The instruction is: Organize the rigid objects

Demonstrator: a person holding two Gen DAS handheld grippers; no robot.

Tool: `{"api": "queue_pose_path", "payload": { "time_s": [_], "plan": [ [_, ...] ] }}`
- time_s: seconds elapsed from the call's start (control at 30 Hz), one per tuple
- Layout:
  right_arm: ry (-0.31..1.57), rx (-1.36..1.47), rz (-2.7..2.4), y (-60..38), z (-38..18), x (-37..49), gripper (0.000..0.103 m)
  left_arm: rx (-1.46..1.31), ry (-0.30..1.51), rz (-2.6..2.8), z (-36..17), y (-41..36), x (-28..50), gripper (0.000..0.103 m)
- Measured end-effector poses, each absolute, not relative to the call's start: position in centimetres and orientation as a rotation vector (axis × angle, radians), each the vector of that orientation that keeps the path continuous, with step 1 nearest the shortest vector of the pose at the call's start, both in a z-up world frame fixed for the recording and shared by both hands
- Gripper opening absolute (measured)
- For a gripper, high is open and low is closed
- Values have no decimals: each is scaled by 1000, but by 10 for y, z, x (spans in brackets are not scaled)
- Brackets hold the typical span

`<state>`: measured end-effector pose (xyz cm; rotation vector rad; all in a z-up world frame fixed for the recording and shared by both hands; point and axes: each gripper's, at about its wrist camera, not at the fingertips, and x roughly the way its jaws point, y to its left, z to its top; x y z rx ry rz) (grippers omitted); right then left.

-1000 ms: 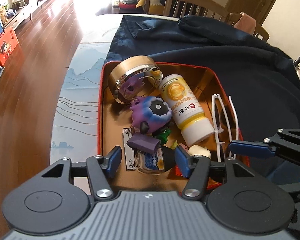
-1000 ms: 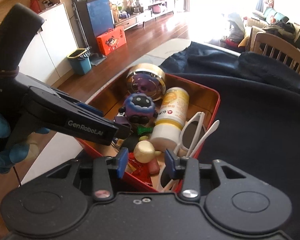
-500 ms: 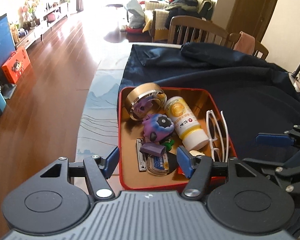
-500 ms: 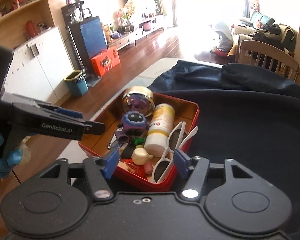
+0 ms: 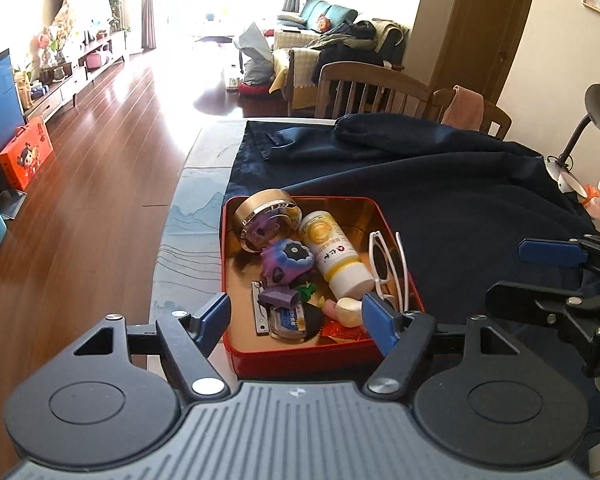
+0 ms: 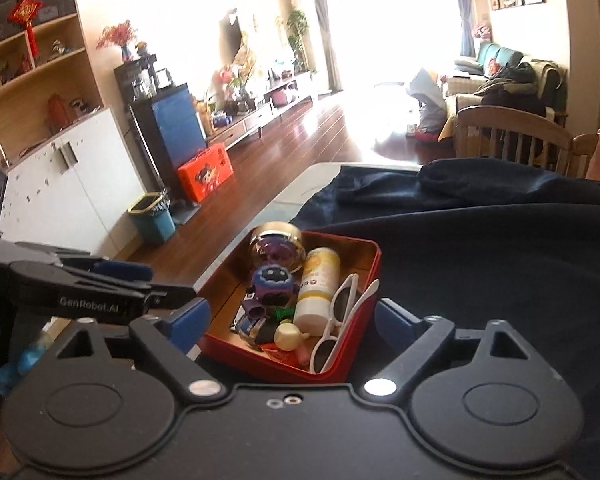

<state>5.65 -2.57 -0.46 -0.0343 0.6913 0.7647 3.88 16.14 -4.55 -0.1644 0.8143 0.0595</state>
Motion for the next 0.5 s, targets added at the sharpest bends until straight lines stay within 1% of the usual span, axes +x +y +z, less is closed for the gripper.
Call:
{"api": "queue_pose_path", "payload": {
  "time_s": [0.03,0.17,0.3,0.4,0.5],
  "plan": [
    [687,-32,764,-27,-4,55,97,-164,816,58,-45,160,37,77],
    [662,-20,752,-31,-2,49,102,-163,813,57,-44,157,29,81],
    [643,-22,736,-34,-1,43,103,-145,806,73,-43,153,24,87],
    [632,-25,719,-35,0,39,103,-141,800,81,-43,151,20,103],
    [637,-32,697,-34,-1,36,103,-138,789,80,-41,148,16,103]
  ]
}}
